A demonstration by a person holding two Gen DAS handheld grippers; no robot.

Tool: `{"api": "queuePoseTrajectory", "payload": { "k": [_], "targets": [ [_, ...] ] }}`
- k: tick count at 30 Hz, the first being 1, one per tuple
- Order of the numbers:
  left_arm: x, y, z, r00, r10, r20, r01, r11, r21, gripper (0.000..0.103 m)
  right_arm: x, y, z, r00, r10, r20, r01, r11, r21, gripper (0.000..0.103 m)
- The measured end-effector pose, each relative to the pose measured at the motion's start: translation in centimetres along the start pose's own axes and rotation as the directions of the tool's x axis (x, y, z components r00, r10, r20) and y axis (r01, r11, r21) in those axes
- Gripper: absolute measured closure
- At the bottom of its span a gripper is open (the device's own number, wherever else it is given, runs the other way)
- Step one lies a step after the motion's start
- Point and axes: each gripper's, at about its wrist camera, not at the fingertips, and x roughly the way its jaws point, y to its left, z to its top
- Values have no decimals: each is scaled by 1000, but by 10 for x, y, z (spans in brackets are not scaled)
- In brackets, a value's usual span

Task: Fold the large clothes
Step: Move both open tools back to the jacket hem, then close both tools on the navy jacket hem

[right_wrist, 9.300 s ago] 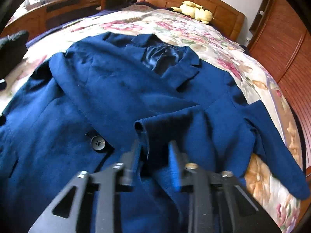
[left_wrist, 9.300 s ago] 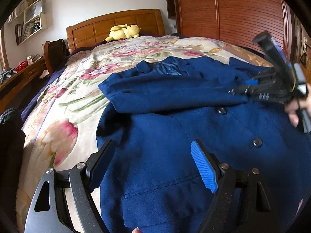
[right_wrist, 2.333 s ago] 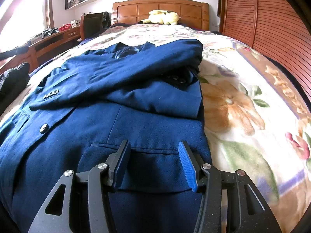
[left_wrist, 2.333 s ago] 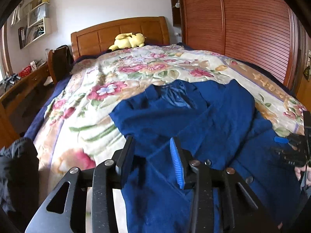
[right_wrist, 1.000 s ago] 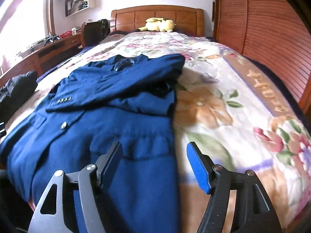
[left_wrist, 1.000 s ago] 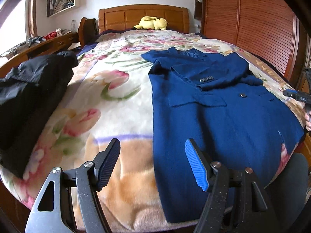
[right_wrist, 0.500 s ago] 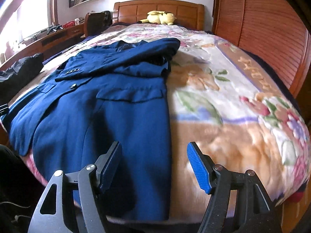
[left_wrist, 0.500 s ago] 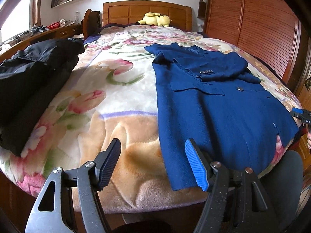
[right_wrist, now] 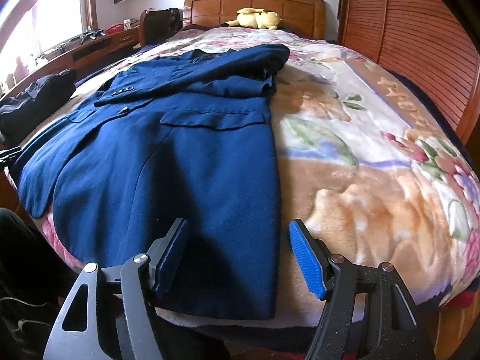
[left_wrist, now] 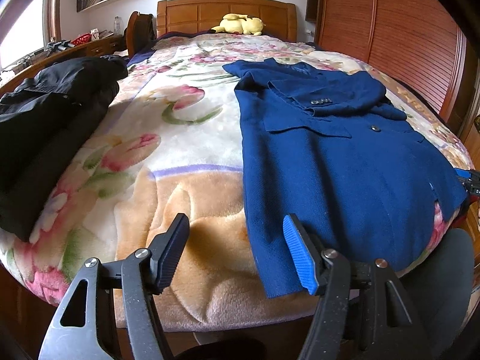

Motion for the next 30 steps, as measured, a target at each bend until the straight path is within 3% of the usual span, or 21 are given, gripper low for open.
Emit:
{"api": "queuePoseTrajectory", "payload": {
  "k": [4, 6, 8, 11, 16, 21, 30],
  "targets": [
    [2, -1, -1, 1000, 4, -3, -4, 1000, 10, 36, 3, 1, 2, 1000, 30, 2, -30, 1000, -4, 48],
    [3, -1, -1, 1000, -4, -2, 4, 1000, 8, 40, 5, 1, 2, 999, 49, 1, -49, 999, -6, 59],
    [3, -2, -1, 1000, -13, -1, 13, 1000, 10, 43, 6, 1, 3, 998, 59, 3, -59, 998, -8, 80],
    [2, -4, -2, 1000, -16, -4, 16, 1000, 20, 49, 5, 1, 1, 996, 82, 17, -82, 997, -8, 91],
    [-1, -7, -4, 999, -50, -11, 50, 999, 18, 66, 3, 4, -2, 995, 86, 48, -87, 996, 8, 96],
    [-9, -16, -6, 996, -83, -13, 83, 996, 36, 96, -8, 8, -3, 991, 95, 92, -97, 995, 17, 97],
    [-60, -41, 2, 989, -100, 109, 91, 992, 83, 98, -43, 15, 0, 985, 73, 155, -76, 997, 13, 98]
  ]
}}
